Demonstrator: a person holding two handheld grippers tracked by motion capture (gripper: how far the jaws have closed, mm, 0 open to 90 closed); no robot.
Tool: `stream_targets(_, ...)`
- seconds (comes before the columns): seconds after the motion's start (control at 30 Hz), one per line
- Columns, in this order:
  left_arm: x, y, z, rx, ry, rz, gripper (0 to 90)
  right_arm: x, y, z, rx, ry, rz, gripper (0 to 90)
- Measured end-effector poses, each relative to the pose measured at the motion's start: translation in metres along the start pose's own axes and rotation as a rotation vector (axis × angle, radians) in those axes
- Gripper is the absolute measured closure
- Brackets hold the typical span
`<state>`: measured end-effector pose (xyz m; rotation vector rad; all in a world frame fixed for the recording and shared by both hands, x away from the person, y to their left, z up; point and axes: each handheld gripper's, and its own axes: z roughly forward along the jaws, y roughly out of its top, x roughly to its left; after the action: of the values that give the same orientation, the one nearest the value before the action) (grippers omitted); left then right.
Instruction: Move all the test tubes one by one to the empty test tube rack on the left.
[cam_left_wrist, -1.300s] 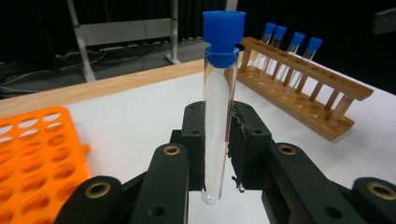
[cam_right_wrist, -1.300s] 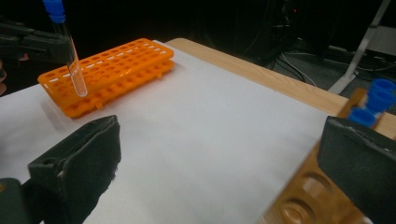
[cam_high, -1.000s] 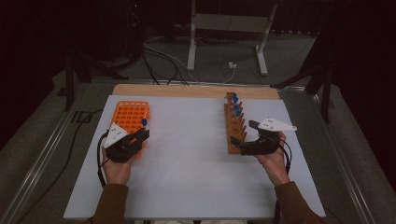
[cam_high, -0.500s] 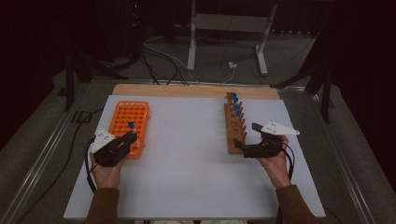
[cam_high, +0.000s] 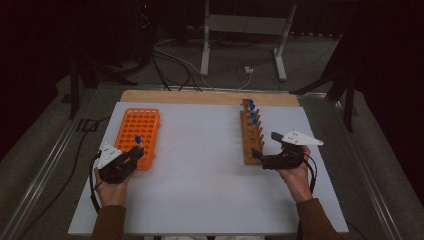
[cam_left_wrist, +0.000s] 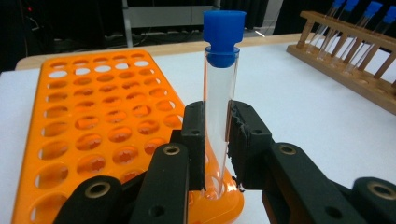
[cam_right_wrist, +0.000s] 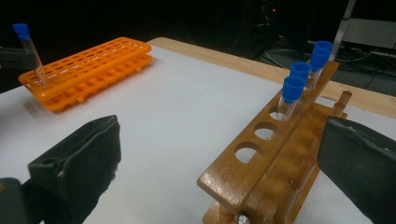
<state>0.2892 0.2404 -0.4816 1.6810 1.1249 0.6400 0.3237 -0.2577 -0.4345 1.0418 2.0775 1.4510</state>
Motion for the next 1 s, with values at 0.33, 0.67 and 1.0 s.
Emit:
stream_targets(0.33, 0.003, -0.01, 0.01, 0.041, -0.003, -0.003, 78.0, 0.001, -0.002, 0.002, 0.006, 0.006, 0.001, 0.0)
stream_targets(0.67, 0.004, -0.015, 0.004, 0.068, -0.014, 0.002, 78.2, 0.0, -0.004, 0.003, 0.014, 0.011, 0.001, 0.0)
stream_targets(1.0, 0.001, -0.018, 0.008, 0.123, 0.0, 0.027, 78.2, 0.001, -0.006, 0.005, 0.023, 0.011, 0.002, 0.0)
